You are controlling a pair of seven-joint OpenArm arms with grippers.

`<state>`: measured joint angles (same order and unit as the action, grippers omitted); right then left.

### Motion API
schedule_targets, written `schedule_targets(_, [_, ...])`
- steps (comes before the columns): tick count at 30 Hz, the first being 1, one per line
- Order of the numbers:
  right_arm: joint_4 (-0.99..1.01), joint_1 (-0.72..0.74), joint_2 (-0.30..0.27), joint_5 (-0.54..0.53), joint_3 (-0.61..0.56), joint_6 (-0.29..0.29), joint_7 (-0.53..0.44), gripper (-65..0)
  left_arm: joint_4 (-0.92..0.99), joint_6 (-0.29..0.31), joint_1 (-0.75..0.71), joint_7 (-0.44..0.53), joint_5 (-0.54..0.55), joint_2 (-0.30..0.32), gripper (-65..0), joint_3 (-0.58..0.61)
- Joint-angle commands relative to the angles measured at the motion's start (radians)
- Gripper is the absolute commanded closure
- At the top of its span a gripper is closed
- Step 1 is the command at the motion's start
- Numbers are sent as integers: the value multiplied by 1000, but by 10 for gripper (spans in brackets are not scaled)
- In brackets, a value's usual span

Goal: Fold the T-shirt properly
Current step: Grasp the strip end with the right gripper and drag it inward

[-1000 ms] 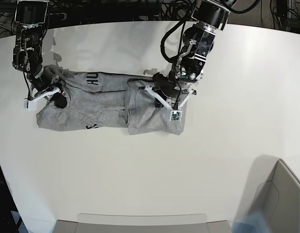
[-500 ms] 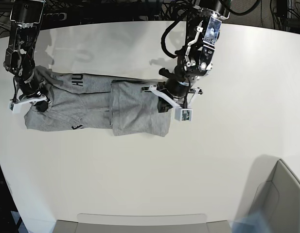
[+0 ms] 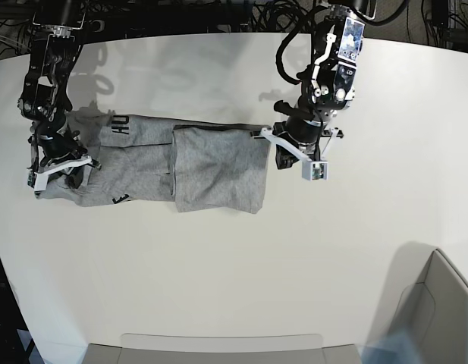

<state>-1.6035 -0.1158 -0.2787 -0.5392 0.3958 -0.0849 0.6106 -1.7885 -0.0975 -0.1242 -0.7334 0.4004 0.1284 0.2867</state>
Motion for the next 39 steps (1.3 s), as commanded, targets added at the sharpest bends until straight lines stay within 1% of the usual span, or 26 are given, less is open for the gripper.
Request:
schedule_targets(1, [-21,23,-9,-2,10,4,-16,0,-20,6,8,15,2,1,0,-2])
schedule_targets(6, [-18,15,-1,1,19,4,-11,0,-18,8,8,15,2,1,0,-2])
schedule_targets(10, [4,9,0,-2,104,12,-11,0,-15,8,8,15,2,1,0,-2])
schedule_targets(13, [65,14,-12,-3,139,14,-11,0,-12,8,8,15,2,1,0,-1])
schedule_targets(15, [114,14,-32,-5,142,14,-11,0,-10,8,10,15,2,1,0,-1])
schedule_targets(17, [165,15,-40,-5,142,14,-11,0,-9,8,11,15,2,1,0,1])
schedule_targets(18, [183,17,-41,-5,142,14,-13,-20,-9,8,11,15,2,1,0,1])
schedule_targets(19, [197,21,-41,-5,142,14,-22,-58,-9,8,11,15,2,1,0,3])
schedule_targets(22, [213,12,-34,-5,142,14,-94,-226,5,8,13,15,2,1,0,3])
schedule_targets(24, [213,-8,-40,-22,142,14,-120,-286,17,8,14,15,2,0,0,3])
schedule_targets(25, [213,-9,-44,-45,145,14,-125,-290,19,8,14,15,2,0,0,3])
schedule_targets(29, [219,-14,-107,-141,148,14,-130,-274,19,8,14,15,2,0,0,3])
schedule_targets(32, [219,-37,-135,-154,168,14,-131,-273,19,8,14,15,2,0,0,3])
schedule_targets(37, [219,-61,-146,-149,185,14,-125,-274,29,8,14,15,2,-2,0,3])
schedule_targets(39, [231,-66,-172,-150,185,14,-125,-274,39,8,14,15,2,-2,0,3])
